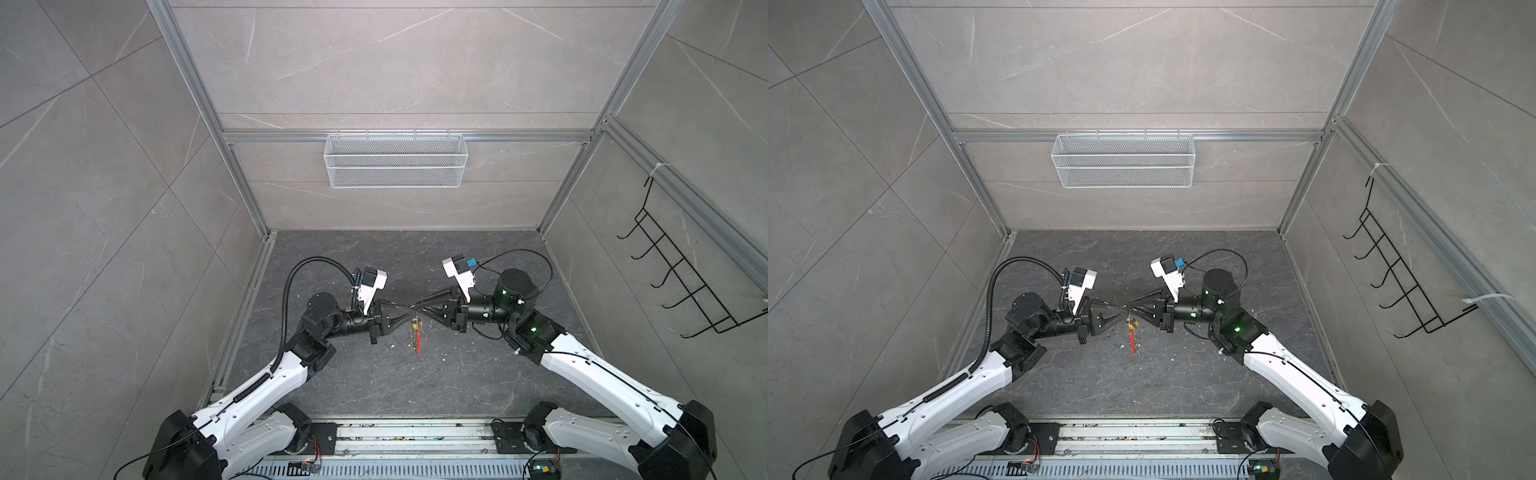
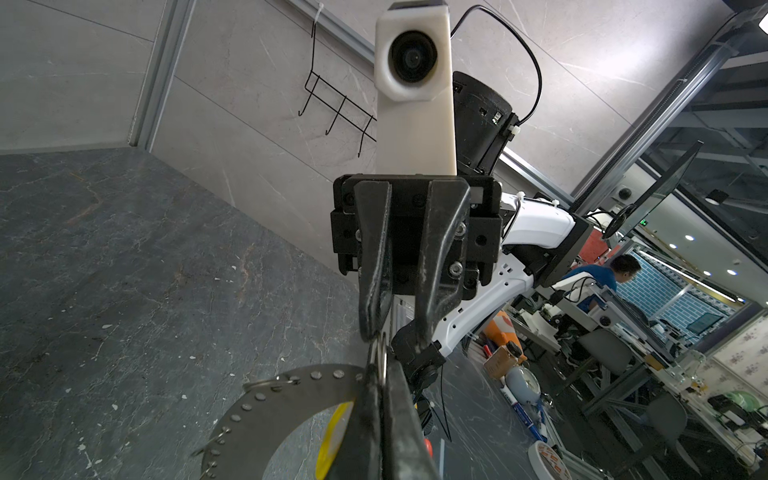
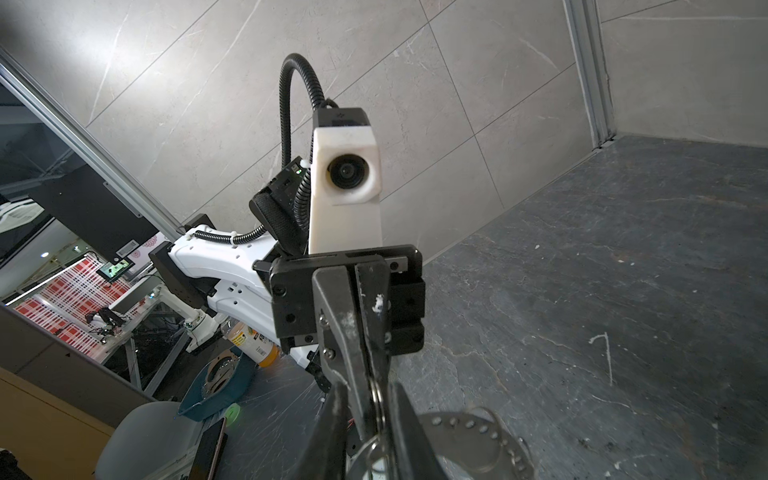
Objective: Remove the keys from the keyring
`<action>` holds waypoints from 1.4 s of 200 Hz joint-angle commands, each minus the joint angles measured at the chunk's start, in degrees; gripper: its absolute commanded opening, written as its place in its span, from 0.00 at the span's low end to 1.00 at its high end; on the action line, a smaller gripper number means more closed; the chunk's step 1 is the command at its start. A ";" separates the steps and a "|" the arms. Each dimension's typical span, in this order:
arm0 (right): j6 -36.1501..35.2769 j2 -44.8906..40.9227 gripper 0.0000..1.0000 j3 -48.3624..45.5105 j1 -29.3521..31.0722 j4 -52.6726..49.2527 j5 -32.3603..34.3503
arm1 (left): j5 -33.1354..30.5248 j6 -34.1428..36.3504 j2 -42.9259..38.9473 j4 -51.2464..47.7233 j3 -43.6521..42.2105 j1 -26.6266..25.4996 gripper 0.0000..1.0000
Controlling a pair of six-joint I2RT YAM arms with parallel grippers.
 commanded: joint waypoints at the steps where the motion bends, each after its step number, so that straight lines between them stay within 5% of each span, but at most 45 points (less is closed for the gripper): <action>1: 0.40 0.41 0.21 -0.29 0.23 0.90 -1.34 | -0.64 1.32 -1.58 2.58 0.62 -0.23 0.00; 72: 0.36 0.76 0.00 -0.46 0.32 1.20 -1.72 | -1.11 1.50 -1.57 2.23 0.74 -0.22 0.00; 216: -11.35 1.03 0.00 6.38 -0.30 -16.14 -2.84 | -0.86 3.18 -4.76 -3.49 -0.08 -0.22 0.11; 230: -11.22 1.02 0.00 6.32 -0.30 -16.04 -2.89 | -0.88 3.20 -4.50 -3.50 -0.03 -0.23 0.00; 264: -8.47 1.44 0.00 5.62 -0.22 -12.69 -4.97 | -1.98 2.94 -4.09 -2.64 -0.15 -0.23 0.00; 280: -7.45 1.40 0.14 5.17 -0.21 -11.19 -5.83 | -2.64 2.92 -4.29 -2.14 -0.43 -0.29 0.00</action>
